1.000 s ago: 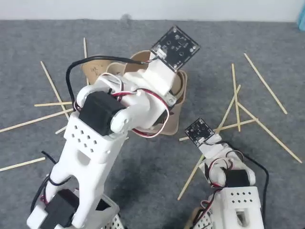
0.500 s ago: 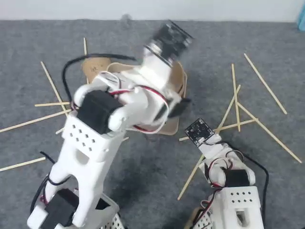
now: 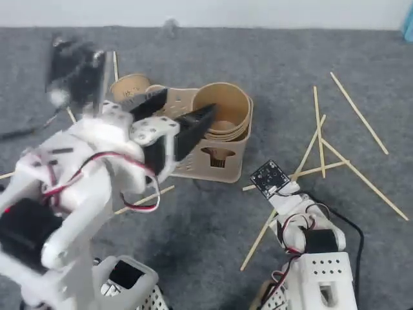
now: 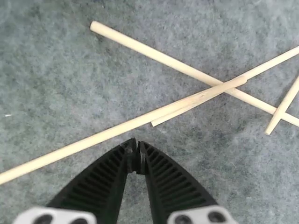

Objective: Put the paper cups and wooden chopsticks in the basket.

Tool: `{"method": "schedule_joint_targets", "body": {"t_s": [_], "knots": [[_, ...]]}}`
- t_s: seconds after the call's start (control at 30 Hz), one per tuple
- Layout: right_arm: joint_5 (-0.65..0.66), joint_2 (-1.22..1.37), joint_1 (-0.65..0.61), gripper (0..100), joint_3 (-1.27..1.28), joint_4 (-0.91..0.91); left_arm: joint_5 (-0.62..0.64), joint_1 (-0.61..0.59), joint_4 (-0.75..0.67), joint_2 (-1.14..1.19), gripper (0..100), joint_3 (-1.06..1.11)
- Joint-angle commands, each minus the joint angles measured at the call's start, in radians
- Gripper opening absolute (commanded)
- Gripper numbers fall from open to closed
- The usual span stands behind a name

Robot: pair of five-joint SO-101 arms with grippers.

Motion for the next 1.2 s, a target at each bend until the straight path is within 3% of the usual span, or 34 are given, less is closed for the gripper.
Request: {"method": "schedule_joint_targets", "body": {"t_s": [0.0,0.07,0.37,0.7,0.87,1.17], "knots": [[0.005,-0.012,-0.008,0.9,-0.008,0.004,0.018,-0.006,-0.126,-0.086,8,0.193],[0.005,-0.012,-0.008,0.9,-0.008,0.005,0.018,-0.005,-0.216,-0.135,0,0.335],[0.005,-0.012,-0.008,0.9,-0.008,0.005,0.02,0.028,-0.809,-0.422,1,0.984],[0.009,-0.012,-0.008,0.9,-0.008,0.001,0.02,0.075,-0.934,-0.299,1,1.092],[0.011,-0.012,-0.008,0.9,-0.008,0.001,0.014,0.137,-0.933,-0.216,1,1.098],[0.012,-0.012,-0.008,0.9,-0.008,0.001,-0.057,0.133,-0.928,-0.034,1,1.099]]}}
